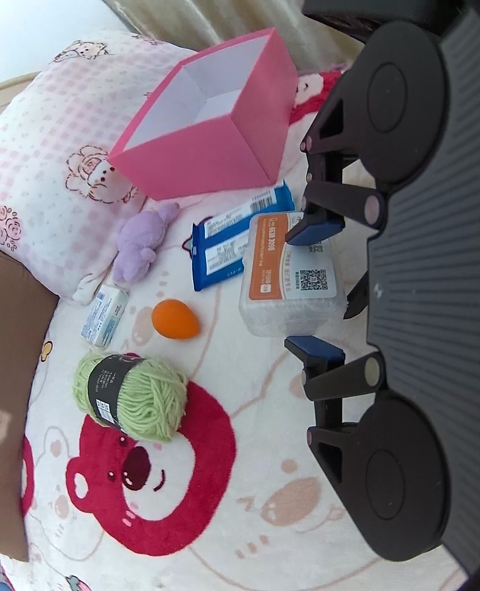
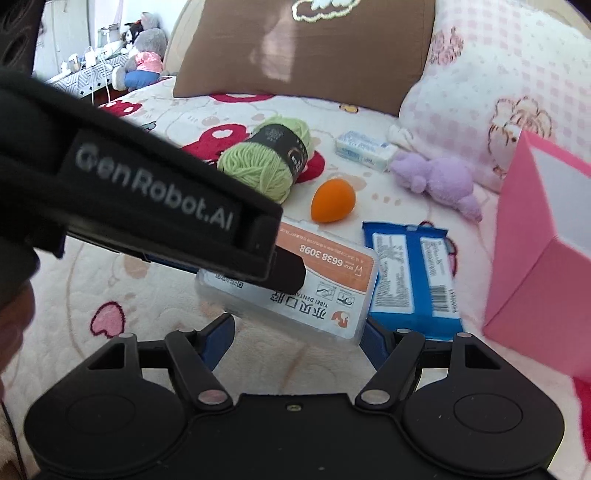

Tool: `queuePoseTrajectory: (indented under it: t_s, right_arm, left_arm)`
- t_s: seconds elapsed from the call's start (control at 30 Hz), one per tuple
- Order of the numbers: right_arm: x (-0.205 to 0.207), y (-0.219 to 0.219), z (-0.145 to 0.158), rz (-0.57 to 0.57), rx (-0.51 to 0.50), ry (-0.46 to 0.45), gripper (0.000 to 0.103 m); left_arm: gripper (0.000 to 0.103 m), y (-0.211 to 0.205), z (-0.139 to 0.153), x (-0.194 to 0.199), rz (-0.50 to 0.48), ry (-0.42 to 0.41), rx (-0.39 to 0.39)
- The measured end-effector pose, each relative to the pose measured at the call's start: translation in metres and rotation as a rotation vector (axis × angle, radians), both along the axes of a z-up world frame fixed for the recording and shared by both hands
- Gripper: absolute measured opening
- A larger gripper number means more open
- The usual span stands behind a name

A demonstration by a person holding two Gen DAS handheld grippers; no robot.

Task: Organize objects
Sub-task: 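Carry the clear labeled box with the left tool into the pink box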

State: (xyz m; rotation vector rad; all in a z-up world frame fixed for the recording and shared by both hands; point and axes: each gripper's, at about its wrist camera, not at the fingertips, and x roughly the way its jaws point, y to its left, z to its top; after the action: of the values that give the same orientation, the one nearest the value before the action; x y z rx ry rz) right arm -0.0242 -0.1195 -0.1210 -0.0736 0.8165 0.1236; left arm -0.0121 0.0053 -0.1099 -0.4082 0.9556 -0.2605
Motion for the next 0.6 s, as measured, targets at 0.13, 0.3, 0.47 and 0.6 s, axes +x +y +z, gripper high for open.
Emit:
queuePoseTrajectory:
  t_s: [0.13,0.3,0.47,0.6]
  right_arm:
    - [-0.008,-0.006,0.012,0.023,0.026,0.006,0.076]
    - [-0.017,-0.019,0.033,0.038,0.058,-0.004,0.076]
    - [-0.024,-0.033,0.051,0.034,0.083,-0.015,0.078]
    - [-0.035,-0.047,0.062,0.031,0.100,-0.028,0.078]
  left_arm:
    - [0.049,0.001,0.013,-0.004,0.000,0.023,-0.018]
    - [0.049,-0.005,0.031,-0.006,-0.014,0.025,-0.043]
    - [0.049,-0.020,0.052,-0.010,-0.035,0.009,-0.023]
    - [0.050,-0.036,0.064,-0.013,-0.063,0.004,-0.005]
